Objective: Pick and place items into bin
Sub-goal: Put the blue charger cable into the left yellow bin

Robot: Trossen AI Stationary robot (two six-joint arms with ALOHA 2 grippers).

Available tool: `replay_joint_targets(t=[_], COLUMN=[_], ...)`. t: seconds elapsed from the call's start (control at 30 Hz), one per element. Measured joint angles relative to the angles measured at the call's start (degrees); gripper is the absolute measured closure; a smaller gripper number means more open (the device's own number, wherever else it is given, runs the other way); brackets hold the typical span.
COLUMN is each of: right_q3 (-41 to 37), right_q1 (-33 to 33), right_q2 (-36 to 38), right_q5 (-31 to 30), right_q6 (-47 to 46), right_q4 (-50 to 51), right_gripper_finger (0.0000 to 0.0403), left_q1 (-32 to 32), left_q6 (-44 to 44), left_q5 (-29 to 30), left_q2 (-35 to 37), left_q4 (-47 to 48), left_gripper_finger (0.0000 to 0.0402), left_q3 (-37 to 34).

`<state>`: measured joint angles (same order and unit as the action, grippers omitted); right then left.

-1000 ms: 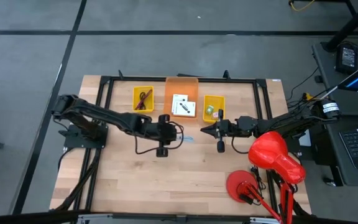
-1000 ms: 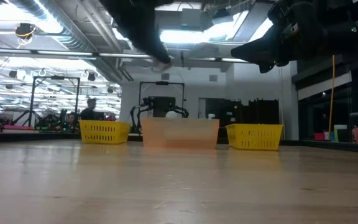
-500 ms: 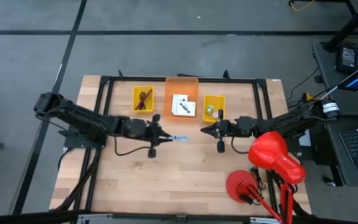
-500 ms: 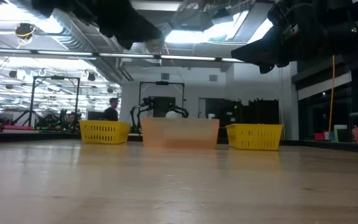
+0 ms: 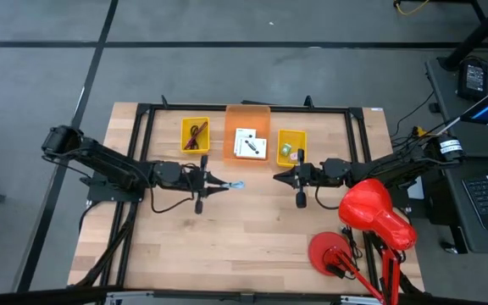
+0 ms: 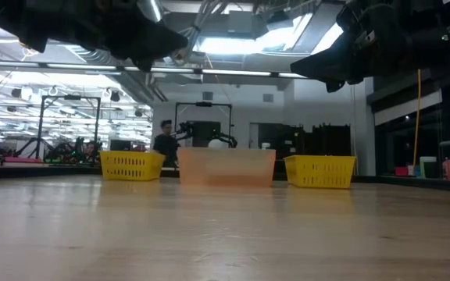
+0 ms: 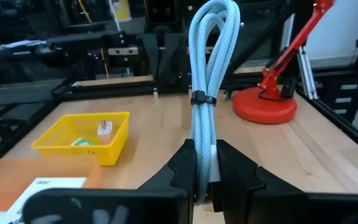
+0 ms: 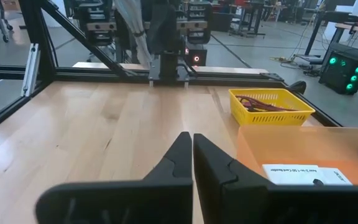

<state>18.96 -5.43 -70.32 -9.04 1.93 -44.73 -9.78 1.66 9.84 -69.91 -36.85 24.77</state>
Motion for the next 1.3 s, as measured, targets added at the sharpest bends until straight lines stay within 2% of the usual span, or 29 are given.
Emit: replay_joint_targets(t=[0.13, 0.3, 0.6, 0.77, 0.87, 0.93, 1.23, 1.3], right_q3=[0.0, 0.0, 0.0, 0.0, 0.0, 0.0, 0.0, 0.0], right_q1=[0.0, 0.0, 0.0, 0.0, 0.0, 0.0, 0.0, 0.0], right_q2=[0.0, 0.0, 0.0, 0.0, 0.0, 0.0, 0.0, 0.0], right_q5=[0.0, 0.0, 0.0, 0.0, 0.0, 0.0, 0.0, 0.0], right_q6=[-0.1, -0.1, -0.1, -0.2, -0.2, -0.2, 0.0, 0.0], right_q4=[0.0, 0.0, 0.0, 0.0, 0.0, 0.0, 0.3, 0.3], right_gripper_finger=[0.0402, 0.0402, 0.0402, 0.0402, 0.0402, 0.0402, 0.0402, 0.0402], left_q1=[0.0, 0.0, 0.0, 0.0, 0.2, 0.6, 5.3, 7.3], left_q6=[-0.3, -1.8, -3.0, -5.0, -7.2, -11.0, -30.2, -34.6], left_q5=[3.4, 15.3, 26.6, 37.6, 45.0, 47.1, 47.6, 45.4], left_q2=[0.0, 0.0, 0.0, 0.0, 0.6, 1.5, 4.6, 4.6], left_q4=[-0.2, 1.5, 2.9, 4.7, 12.3, 20.2, 48.9, 54.9], left_gripper_finger=[0.0364, 0.0364, 0.0366, 0.0366, 0.0366, 0.0366, 0.0366, 0.0366], left_q3=[-0.2, -0.2, -0.2, 0.3, 2.2, 4.0, 10.4, 11.4])
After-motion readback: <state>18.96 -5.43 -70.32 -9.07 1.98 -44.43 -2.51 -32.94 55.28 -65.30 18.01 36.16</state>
